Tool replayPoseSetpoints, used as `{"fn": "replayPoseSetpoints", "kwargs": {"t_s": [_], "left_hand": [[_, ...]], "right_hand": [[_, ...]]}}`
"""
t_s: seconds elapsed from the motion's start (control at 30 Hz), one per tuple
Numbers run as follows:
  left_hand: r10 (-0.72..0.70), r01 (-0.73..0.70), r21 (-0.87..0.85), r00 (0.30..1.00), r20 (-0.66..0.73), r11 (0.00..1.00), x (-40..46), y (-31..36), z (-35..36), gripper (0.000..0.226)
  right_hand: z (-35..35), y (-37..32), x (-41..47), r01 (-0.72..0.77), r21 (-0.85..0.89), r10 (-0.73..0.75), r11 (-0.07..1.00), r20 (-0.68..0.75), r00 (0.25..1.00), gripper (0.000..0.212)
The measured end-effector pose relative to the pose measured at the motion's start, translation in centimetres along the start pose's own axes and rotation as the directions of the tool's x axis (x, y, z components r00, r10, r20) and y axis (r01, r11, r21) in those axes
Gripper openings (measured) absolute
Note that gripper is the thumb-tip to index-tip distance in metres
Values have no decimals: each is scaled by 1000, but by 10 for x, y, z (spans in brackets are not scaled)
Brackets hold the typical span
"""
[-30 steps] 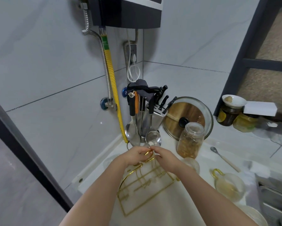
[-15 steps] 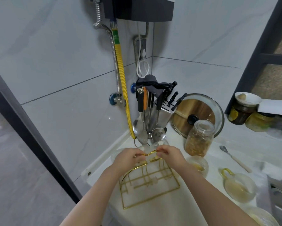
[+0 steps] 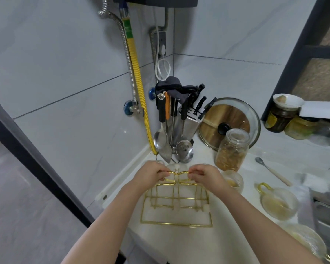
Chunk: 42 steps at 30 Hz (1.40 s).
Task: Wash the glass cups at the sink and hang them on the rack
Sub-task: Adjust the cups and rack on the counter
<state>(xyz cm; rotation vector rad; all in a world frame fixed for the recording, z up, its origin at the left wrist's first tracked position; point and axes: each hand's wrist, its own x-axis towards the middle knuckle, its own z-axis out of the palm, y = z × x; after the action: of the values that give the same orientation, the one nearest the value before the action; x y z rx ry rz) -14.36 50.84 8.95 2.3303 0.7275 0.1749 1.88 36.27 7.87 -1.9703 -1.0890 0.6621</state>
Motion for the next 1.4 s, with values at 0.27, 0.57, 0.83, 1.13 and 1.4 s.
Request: {"fn": "replayPoseSetpoints", "kwargs": {"t_s": [0.27,0.57,0.83,1.13,1.4], "left_hand": [[-22,22,-48,1000,-2,999,20,9,8,23],[34,-26,48,987,-160,998,5,28,19,37],[249,-250,18,947,-201,968,-14,97,62,45],[140,-131,-210,990,29,969,-9,141,164,48],[-121,130,-166,991,63,978,17,141,225,62]], "right_hand": [[-6,7,-6,-77,28,78,997,-46,996,13],[-6,20,-19,-60,-30,56,998,-117,992,30],[-32,46,-69,-128,-43,120,991,-166,979,44],[-74,103,-111,-324,-50,308,945,-209,928,52],[-104,143,-72,-336,-84,325,938,-125,938,67]]}}
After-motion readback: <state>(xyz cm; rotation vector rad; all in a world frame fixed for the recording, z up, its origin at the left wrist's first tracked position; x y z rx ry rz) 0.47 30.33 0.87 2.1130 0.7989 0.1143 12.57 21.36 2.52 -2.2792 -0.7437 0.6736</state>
